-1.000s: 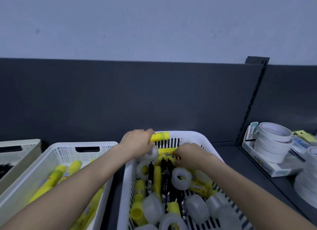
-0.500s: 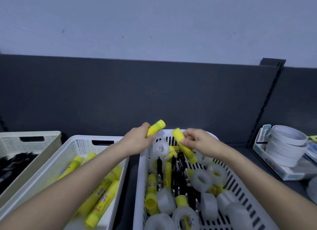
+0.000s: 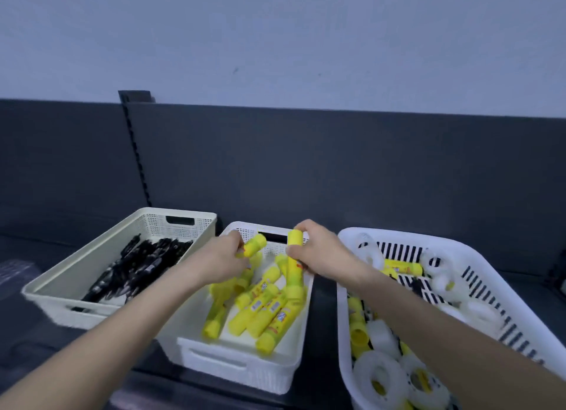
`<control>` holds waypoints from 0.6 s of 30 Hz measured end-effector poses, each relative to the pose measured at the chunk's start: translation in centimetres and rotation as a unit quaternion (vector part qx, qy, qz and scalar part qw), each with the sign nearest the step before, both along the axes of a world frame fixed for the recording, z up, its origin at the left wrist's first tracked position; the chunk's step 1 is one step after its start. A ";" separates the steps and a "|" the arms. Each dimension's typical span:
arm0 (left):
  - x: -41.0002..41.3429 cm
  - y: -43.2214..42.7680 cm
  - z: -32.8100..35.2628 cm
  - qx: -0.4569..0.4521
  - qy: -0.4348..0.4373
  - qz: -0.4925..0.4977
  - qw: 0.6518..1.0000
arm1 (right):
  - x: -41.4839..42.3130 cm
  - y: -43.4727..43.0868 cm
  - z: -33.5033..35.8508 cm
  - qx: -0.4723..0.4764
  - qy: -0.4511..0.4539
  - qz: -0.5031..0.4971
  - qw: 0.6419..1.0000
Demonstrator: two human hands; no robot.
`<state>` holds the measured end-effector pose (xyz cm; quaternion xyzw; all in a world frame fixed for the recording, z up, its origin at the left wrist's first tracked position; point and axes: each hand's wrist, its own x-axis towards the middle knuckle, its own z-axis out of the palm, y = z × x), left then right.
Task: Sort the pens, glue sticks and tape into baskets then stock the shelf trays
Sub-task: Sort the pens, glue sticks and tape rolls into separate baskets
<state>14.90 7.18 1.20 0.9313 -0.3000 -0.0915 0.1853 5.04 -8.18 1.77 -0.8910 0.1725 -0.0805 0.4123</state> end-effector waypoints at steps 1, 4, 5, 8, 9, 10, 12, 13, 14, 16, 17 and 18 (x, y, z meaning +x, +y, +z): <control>0.0 0.5 -0.3 0.044 -0.021 0.001 0.999 | 0.3 0.5 -0.4 -0.067 0.018 -0.006 0.998; -0.1 1.0 -0.7 0.109 -0.083 0.014 0.990 | 0.2 0.5 -0.8 -0.161 0.026 -0.033 0.986; -0.3 0.9 -0.7 0.100 -0.100 0.010 0.990 | -0.3 0.1 -0.6 -0.152 0.024 -0.039 0.987; -1.4 -0.5 -0.4 0.055 -0.116 -0.032 0.991 | -3.0 -1.5 0.5 -0.136 0.013 -0.055 0.989; -2.0 -1.2 -0.3 0.039 -0.113 -0.053 0.991 | -4.2 -2.2 0.7 -0.134 0.010 -0.061 0.989; -2.7 -2.0 -0.2 0.020 -0.109 -0.076 0.991 | -5.4 -2.8 0.9 -0.132 0.007 -0.070 0.989; -4.4 -3.6 0.0 -0.028 -0.098 -0.130 0.986 | -8.1 -4.2 0.9 -0.135 0.006 -0.090 0.987; -5.3 -4.4 0.1 -0.052 -0.091 -0.160 0.981 | -9.4 -4.9 0.8 -0.146 0.010 -0.096 0.985; -6.2 -5.2 0.2 -0.072 -0.082 -0.192 0.975 | -10.8 -5.5 0.8 -0.160 0.020 -0.094 0.982; -8.3 -6.5 0.5 -0.082 -0.057 -0.263 0.960 | -13.5 -6.4 0.6 -0.173 0.060 -0.066 0.981; -9.3 -7.1 0.6 -0.070 -0.041 -0.301 0.950 | -14.7 -6.7 0.5 -0.164 0.084 -0.045 0.982; -10.4 -7.5 0.8 -0.050 -0.023 -0.339 0.939 | -15.9 -6.8 0.5 -0.152 0.107 -0.019 0.983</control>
